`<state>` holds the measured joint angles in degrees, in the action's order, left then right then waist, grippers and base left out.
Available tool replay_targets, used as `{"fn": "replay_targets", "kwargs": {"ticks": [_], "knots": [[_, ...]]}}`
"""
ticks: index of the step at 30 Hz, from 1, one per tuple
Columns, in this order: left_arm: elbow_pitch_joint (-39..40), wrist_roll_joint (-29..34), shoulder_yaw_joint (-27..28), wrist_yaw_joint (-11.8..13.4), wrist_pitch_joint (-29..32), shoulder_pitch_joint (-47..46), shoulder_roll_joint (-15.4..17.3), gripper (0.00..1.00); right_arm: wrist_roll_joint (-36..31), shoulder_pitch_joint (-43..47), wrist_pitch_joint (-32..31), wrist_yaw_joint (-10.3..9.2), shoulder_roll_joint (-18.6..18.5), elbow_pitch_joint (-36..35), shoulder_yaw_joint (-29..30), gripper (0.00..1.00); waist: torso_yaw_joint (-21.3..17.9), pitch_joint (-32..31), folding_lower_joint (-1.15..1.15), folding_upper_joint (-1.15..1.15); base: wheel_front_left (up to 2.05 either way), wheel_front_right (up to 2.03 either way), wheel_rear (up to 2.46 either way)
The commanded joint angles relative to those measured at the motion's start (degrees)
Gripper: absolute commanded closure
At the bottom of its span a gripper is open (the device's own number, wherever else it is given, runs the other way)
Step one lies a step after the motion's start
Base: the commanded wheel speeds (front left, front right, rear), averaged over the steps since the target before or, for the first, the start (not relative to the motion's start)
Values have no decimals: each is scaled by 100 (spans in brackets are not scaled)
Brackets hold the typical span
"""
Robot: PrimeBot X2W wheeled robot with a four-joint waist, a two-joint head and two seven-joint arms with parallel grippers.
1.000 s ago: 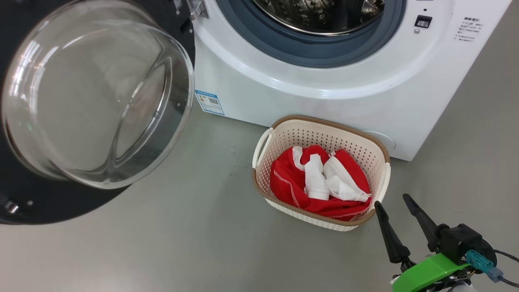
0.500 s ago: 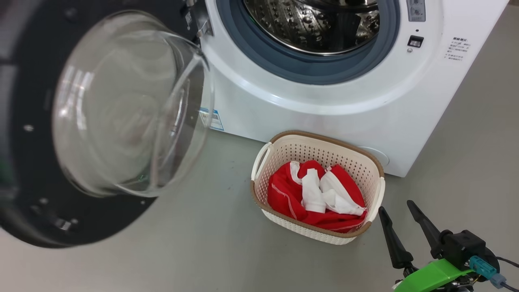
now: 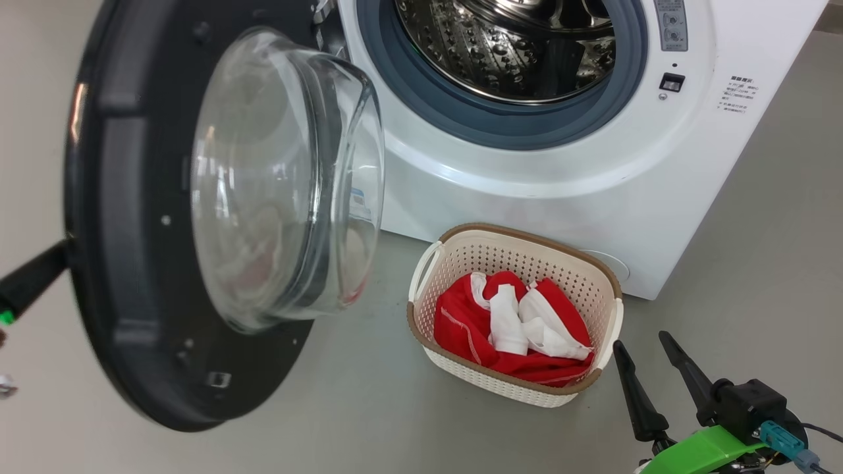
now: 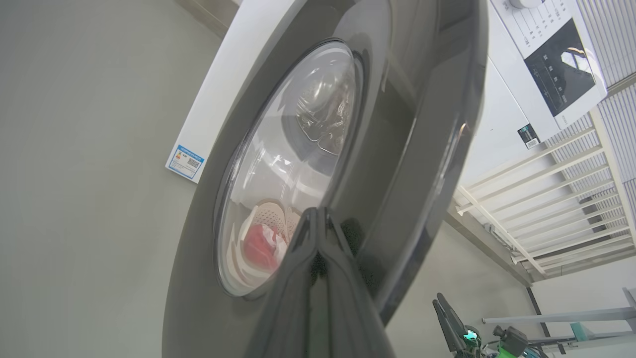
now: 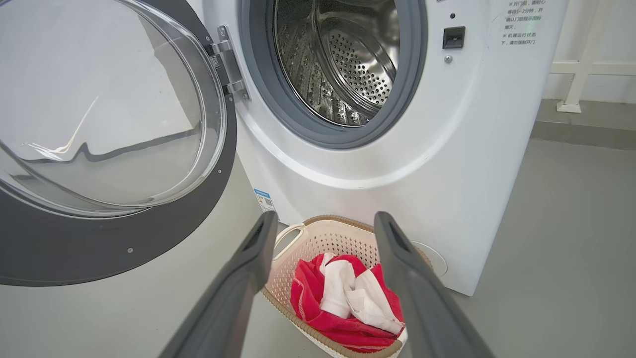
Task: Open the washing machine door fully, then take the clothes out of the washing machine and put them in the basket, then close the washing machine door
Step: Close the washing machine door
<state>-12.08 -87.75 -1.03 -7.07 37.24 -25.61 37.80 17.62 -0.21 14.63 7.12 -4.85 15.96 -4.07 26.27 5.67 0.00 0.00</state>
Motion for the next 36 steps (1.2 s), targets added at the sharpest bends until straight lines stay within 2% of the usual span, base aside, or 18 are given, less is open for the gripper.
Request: {"fn": "replay_targets", "kwargs": {"ticks": [1, 14, 22, 29, 30, 33, 36], "knots": [[286, -68, 169, -42, 51, -59, 220, 100, -36, -82, 37, 36, -9, -129, -102, 0, -12, -9, 0, 0, 0, 0, 0], [1343, 68, -451, -42, -134, -14, -56, 100, -33, -68, 37, 36, -1, -141, -104, 0, -171, -40, 0, 0, 0, 0, 0], [1296, 160, -554, -42, -473, 63, -17, 100, -27, -24, 37, 36, 16, -135, -118, 0, -224, -87, 0, 0, 0, 0, 0], [969, 216, -547, -42, -1118, 279, -93, 97, 0, 72, 37, 36, 55, -93, -146, 0, -199, -289, 0, 0, 0, 0, 0], [927, 226, -549, -42, -1214, 338, -100, 93, 4, 90, 37, 36, 65, -93, -161, 0, -190, -309, 0, 0, 0, 0, 0], [830, 274, -621, -42, -1494, 522, -150, 88, 14, 148, 37, 36, 93, -92, -186, 0, -129, -387, 0, 0, 0, 0, 0], [754, 244, -648, -42, -1760, 721, -207, 70, 20, 183, 37, 36, 117, -85, -209, 0, -75, -441, 0, 0, 0, 0, 0]]}}
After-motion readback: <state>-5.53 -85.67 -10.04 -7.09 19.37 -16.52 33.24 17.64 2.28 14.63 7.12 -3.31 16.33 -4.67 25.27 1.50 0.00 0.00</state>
